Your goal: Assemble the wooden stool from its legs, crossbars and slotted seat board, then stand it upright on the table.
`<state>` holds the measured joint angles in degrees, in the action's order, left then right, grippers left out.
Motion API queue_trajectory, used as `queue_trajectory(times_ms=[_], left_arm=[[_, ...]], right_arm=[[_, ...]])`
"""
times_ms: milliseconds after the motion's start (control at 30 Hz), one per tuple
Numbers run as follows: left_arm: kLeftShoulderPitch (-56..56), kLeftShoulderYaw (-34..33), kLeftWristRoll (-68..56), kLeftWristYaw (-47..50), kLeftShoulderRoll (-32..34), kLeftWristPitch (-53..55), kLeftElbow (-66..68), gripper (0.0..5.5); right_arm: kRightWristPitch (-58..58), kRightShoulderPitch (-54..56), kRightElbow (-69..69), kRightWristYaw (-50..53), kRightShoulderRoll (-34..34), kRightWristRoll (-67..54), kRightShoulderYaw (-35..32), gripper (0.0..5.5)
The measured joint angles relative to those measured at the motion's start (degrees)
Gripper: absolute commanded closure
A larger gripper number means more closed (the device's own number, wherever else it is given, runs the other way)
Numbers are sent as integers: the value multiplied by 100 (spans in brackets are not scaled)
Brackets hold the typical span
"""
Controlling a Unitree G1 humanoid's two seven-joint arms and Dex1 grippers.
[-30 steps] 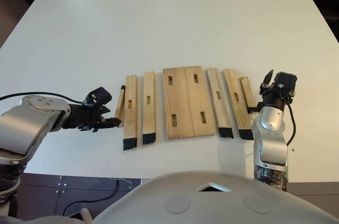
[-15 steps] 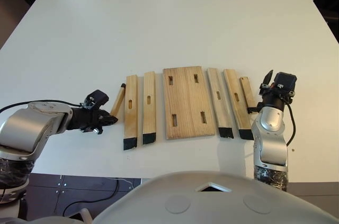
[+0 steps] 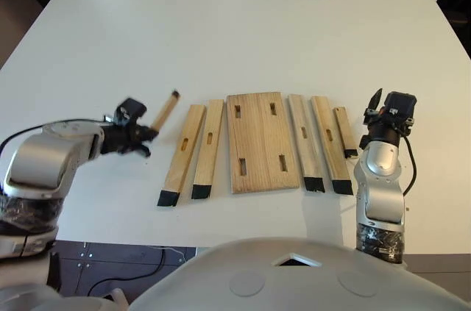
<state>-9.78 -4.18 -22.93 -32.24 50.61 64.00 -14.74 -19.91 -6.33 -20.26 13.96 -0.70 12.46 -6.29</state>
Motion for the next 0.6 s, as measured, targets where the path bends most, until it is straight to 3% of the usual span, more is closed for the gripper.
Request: queue_trajectory(times_ms=[100, 233, 500, 600], left_arm=[[-771, -329, 227, 354, -422, -1176, -63, 509], [-884, -273, 147, 302, -1288, -2556, -533, 509], [-588, 413, 488, 167, -2525, -5074, -452, 509], [-276, 773, 800, 87, -2771, -5790, -360, 509]], right_arm=[[243, 364, -251, -686, -577, -154, 2, 284], [266, 775, -791, -1597, -591, -1335, 32, 284], [-1674, 1526, -1726, -2813, -718, -5125, -140, 284], [-2108, 1907, -1956, -2996, -928, -5741, 106, 284]])
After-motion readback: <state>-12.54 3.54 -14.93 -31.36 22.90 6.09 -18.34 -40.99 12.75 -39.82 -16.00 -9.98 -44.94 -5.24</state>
